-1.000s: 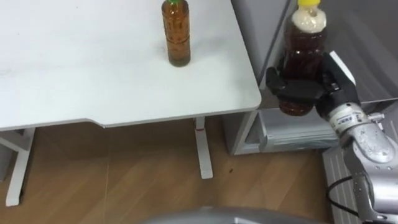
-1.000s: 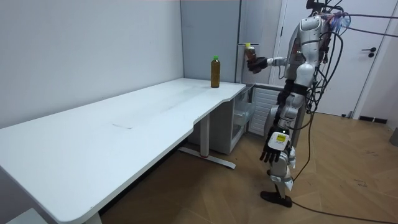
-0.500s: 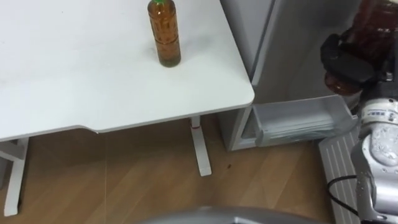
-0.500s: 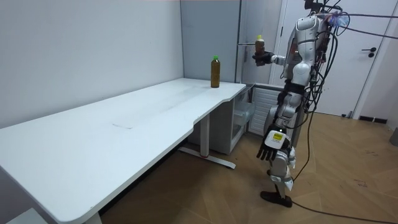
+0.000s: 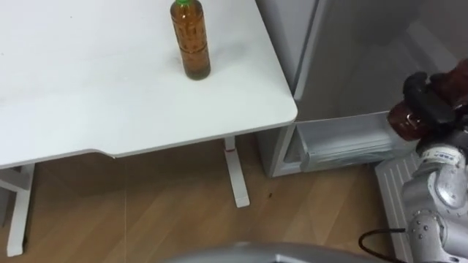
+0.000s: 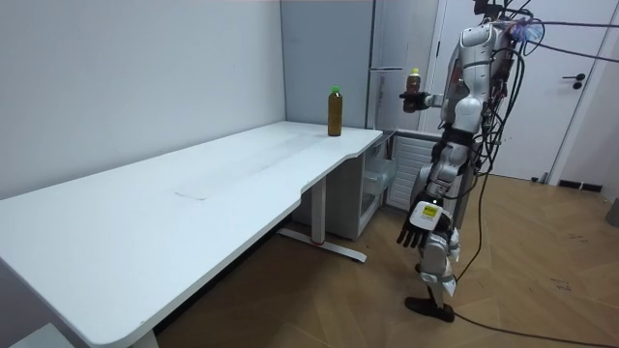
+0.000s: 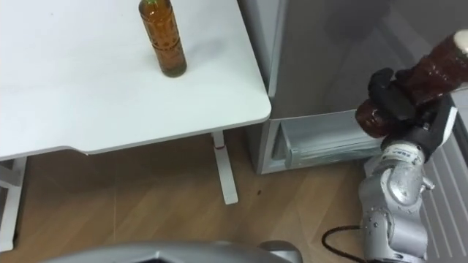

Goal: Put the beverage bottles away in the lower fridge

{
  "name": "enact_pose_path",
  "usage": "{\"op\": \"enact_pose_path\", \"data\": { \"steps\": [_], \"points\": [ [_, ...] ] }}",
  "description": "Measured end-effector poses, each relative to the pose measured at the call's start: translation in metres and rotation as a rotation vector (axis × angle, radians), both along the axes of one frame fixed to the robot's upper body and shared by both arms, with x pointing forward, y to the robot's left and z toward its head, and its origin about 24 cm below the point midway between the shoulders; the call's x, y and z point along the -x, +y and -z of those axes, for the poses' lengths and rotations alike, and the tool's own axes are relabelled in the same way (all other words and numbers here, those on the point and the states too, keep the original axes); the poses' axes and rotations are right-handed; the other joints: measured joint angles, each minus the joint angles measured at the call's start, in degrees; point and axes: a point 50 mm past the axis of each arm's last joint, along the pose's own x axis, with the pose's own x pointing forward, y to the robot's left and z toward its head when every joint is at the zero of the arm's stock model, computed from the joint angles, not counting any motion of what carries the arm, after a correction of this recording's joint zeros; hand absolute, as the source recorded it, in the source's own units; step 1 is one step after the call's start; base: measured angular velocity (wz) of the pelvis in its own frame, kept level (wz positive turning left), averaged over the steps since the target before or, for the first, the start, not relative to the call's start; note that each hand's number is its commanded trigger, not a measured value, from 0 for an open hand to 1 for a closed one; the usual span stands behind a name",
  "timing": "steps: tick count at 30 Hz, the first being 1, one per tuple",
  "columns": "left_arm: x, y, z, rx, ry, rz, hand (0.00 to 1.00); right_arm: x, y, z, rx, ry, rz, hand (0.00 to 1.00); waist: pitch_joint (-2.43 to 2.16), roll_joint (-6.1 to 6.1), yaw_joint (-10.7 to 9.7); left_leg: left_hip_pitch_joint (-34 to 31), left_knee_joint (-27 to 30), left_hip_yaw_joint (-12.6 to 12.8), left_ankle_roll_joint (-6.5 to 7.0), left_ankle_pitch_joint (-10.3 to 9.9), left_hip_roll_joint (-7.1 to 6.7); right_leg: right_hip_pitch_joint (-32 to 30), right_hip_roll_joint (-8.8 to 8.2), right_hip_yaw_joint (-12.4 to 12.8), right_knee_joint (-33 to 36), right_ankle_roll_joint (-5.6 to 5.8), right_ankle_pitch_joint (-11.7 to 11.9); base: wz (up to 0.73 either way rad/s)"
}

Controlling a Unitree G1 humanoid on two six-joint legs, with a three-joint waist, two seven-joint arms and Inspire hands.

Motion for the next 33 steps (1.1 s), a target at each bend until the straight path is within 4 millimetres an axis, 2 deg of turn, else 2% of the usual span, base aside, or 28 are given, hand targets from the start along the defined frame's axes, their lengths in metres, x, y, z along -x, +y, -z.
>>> {"op": "enact_pose_path", "data": {
  "steps": [9,11,15,17,24,26,28,29,32,33],
  "points": [
    [0.022,-0.001,-0.002,0.032,0.064,-0.040,0.00,0.021,-0.007,0.044,-0.255,0.121,0.138,1.00,0.04,0.01,0.6,0.1,2.0,-2.8,0.27,-0.9,-0.28,2.1,-0.38,-1.7,0.2,0.42,-0.4,0.13],
    [0.029,0.002,-0.003,0.031,0.086,-0.050,0.00,0.027,-0.008,0.055,-0.364,0.130,0.187,1.00,0.10,-0.26,0.7,0.0,2.4,-3.8,0.30,-1.0,-0.43,2.6,-0.51,-2.4,0.2,0.46,-0.5,0.20],
    [0.037,0.005,-0.005,0.033,0.125,-0.032,0.00,0.040,-0.011,0.073,-0.467,0.191,0.260,1.00,0.15,-1.06,1.2,-0.6,4.1,-5.5,0.47,-1.5,-1.22,2.7,-1.50,-4.0,1.2,0.69,-2.5,0.25],
    [0.039,0.007,-0.007,0.036,0.133,-0.021,0.00,0.043,-0.013,0.080,-0.517,0.223,0.290,1.00,0.12,-1.10,2.3,-1.9,5.4,-5.7,0.57,-1.8,-1.37,1.5,-1.98,-4.5,2.5,0.76,-3.4,0.17],
    [0.024,0.013,-0.007,0.033,0.110,0.017,0.00,0.013,-0.017,0.077,-0.646,0.160,0.315,1.00,0.16,-0.94,3.8,-9.0,9.2,-6.1,0.67,-1.9,-1.46,-5.6,-2.87,-5.1,7.9,0.29,-4.0,0.05],
    [0.011,0.015,-0.006,0.028,0.086,0.037,0.00,-0.006,-0.019,0.074,-0.678,0.130,0.314,1.00,0.22,-0.95,3.8,-12.6,10.9,-6.4,0.70,-1.9,-1.60,-9.2,-3.26,-5.0,10.2,0.18,-4.4,0.09],
    [-0.010,0.020,-0.006,0.019,0.052,0.095,0.00,-0.027,-0.021,0.071,-0.698,0.124,0.308,1.00,0.61,-0.61,3.9,-17.3,13.6,-7.1,0.70,-1.9,-1.57,-13.0,-3.47,-5.6,12.1,-0.15,-4.6,0.19],
    [-0.018,0.021,-0.006,0.015,0.038,0.113,0.00,-0.035,-0.019,0.071,-0.731,0.113,0.314,1.00,0.64,-0.36,4.4,-19.3,15.0,-7.1,0.70,-1.9,-1.47,-15.2,-3.60,-5.6,13.5,-0.36,-4.7,0.12],
    [-0.046,0.021,-0.006,-0.003,-0.015,0.136,0.00,-0.052,-0.020,0.070,-0.757,0.119,0.333,1.00,0.92,-0.03,5.7,-25.9,18.6,-7.1,0.70,-1.9,-1.33,-21.8,-3.99,-5.5,17.3,-0.90,-4.8,0.02],
    [-0.050,0.021,-0.006,-0.004,-0.023,0.137,0.00,-0.055,-0.020,0.070,-0.762,0.122,0.336,1.00,0.96,-0.07,6.2,-27.2,19.2,-7.2,0.70,-1.9,-1.33,-23.2,-4.09,-5.4,18.0,-1.00,-4.8,0.03]
  ]
}}
